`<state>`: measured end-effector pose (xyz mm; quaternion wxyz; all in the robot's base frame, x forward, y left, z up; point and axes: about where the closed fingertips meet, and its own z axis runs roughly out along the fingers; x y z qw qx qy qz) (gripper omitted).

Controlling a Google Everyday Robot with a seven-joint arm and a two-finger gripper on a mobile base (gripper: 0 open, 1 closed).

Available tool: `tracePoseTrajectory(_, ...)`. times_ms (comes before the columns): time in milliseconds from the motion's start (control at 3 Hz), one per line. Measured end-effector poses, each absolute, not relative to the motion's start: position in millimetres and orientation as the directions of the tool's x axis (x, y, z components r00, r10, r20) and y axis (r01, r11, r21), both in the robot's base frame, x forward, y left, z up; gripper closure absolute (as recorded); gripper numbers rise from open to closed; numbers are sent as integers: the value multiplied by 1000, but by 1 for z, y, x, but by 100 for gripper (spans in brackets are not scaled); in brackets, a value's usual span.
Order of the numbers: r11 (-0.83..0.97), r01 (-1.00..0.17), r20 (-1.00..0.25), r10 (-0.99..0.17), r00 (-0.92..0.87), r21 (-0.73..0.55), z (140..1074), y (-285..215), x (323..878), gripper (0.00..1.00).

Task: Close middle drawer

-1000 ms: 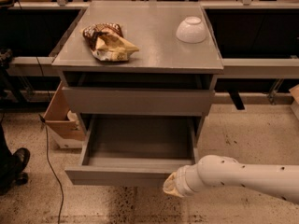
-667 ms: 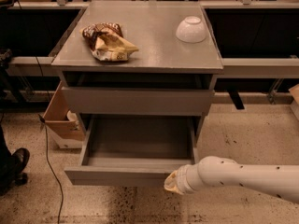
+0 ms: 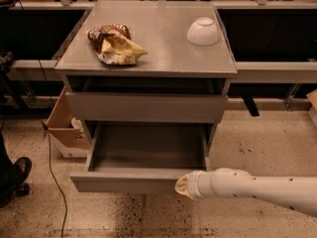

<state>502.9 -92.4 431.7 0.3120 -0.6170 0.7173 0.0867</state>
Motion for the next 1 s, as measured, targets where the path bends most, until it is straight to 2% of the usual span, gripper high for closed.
tracePoseTrajectory(1000,240,-865,-517,-856,26,-441,440,-75,572,100)
